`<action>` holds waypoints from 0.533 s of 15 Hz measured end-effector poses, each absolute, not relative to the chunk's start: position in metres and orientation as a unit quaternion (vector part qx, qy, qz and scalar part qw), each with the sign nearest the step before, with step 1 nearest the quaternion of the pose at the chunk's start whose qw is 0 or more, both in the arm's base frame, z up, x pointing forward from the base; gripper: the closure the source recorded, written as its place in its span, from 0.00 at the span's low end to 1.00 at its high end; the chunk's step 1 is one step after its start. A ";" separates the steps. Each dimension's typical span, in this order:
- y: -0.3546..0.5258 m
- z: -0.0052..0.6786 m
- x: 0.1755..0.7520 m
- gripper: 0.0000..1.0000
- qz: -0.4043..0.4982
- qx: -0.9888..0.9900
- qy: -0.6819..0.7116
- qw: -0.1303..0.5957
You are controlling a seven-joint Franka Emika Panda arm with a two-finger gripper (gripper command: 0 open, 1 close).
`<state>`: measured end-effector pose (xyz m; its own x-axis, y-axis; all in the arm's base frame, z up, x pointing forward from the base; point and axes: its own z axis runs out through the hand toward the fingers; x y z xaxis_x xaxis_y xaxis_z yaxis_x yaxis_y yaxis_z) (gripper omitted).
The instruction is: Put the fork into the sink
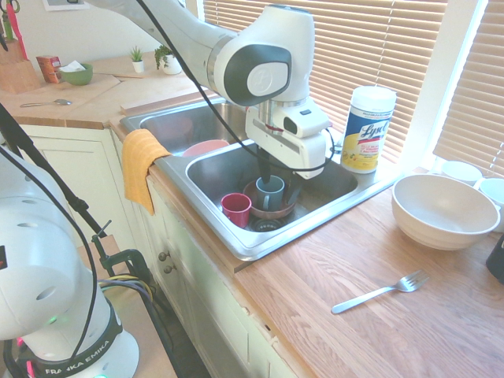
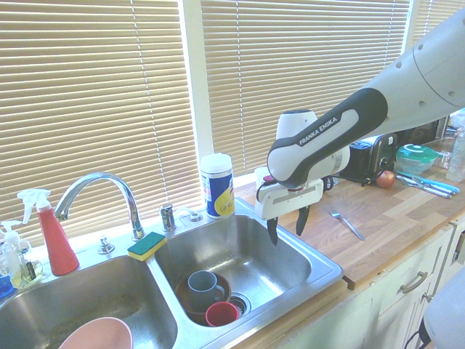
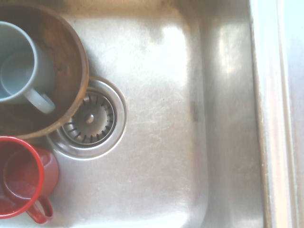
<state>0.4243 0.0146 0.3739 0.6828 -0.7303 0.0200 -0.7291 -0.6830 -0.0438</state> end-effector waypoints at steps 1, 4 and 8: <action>0.015 0.374 0.424 0.00 -0.018 -0.917 0.398 0.016; 0.008 0.381 0.427 0.00 -0.038 -0.918 0.394 0.006; -0.072 0.400 0.420 0.00 -0.043 -0.892 0.450 0.007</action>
